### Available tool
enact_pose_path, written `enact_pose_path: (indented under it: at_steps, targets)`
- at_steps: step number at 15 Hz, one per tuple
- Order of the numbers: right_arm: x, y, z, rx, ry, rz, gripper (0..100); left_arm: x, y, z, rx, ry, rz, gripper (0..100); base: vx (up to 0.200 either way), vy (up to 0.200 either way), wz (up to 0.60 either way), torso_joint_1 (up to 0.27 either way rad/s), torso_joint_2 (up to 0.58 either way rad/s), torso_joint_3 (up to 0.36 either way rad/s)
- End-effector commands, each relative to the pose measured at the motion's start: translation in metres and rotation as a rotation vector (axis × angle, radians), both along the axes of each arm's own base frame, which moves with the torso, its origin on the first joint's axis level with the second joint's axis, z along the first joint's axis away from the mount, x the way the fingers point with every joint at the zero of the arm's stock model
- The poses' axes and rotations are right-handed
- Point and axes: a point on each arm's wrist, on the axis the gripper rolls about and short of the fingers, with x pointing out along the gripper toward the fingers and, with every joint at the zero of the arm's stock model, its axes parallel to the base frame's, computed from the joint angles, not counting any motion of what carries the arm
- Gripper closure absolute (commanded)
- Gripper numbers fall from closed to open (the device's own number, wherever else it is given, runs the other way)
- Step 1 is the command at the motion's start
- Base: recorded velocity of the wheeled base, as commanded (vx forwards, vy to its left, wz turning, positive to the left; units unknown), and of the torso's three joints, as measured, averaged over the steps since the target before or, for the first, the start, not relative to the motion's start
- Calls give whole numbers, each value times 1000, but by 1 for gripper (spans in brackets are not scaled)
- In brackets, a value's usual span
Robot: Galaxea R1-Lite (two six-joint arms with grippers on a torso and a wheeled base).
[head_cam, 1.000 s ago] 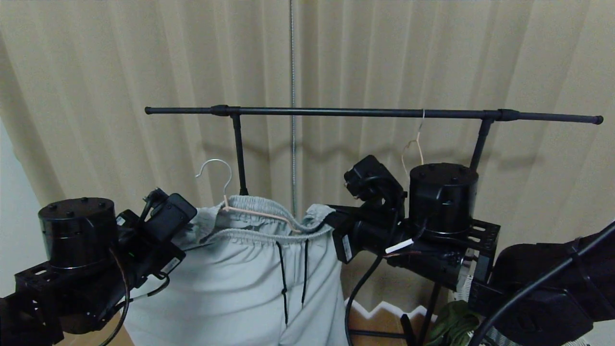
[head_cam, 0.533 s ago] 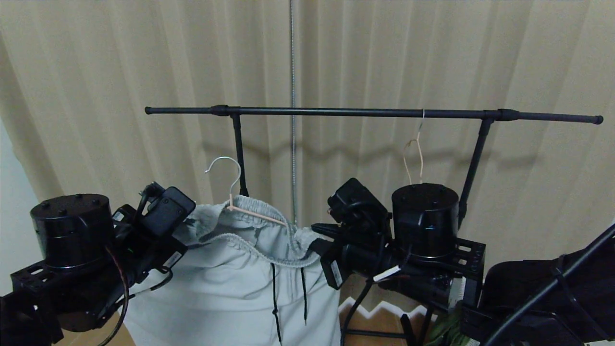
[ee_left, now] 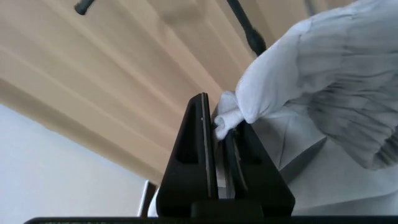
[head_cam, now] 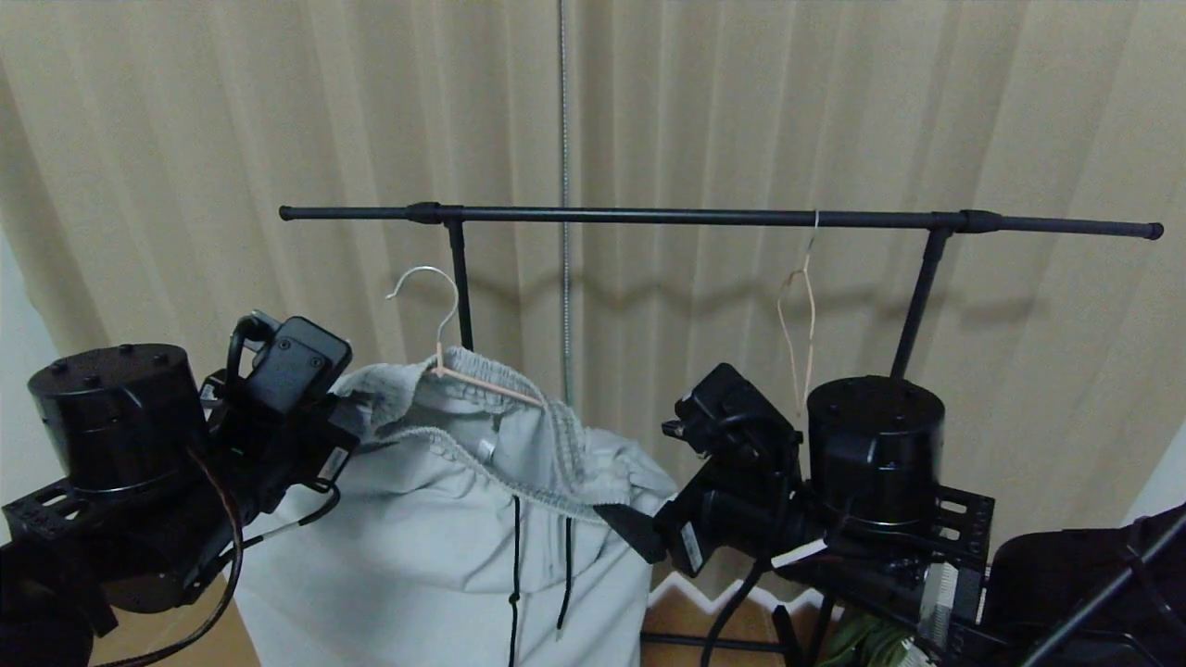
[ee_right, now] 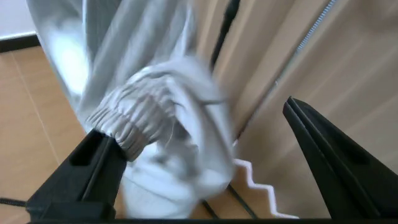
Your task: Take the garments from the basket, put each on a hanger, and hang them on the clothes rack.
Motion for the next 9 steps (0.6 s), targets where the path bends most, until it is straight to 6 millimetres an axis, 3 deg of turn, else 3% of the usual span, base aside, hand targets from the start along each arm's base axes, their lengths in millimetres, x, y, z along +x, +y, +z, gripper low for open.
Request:
enact_pose_path:
  at_steps: [1,4,9]
  targets:
    - [0,-12,-3,-29,-7,-18,0,3,-1,4,-21,-17,2,100,0,0,0,0,0,0]
    - [-4,-16,-9,-49,-47,7,0,11,-5,2,-58,-11,7,100,0,0,0,0,0,0]
    - [1,-11,6,-54,-166,29,0,21,-16,5,-70,-24,-17,100,0,0,0,0,0,0]
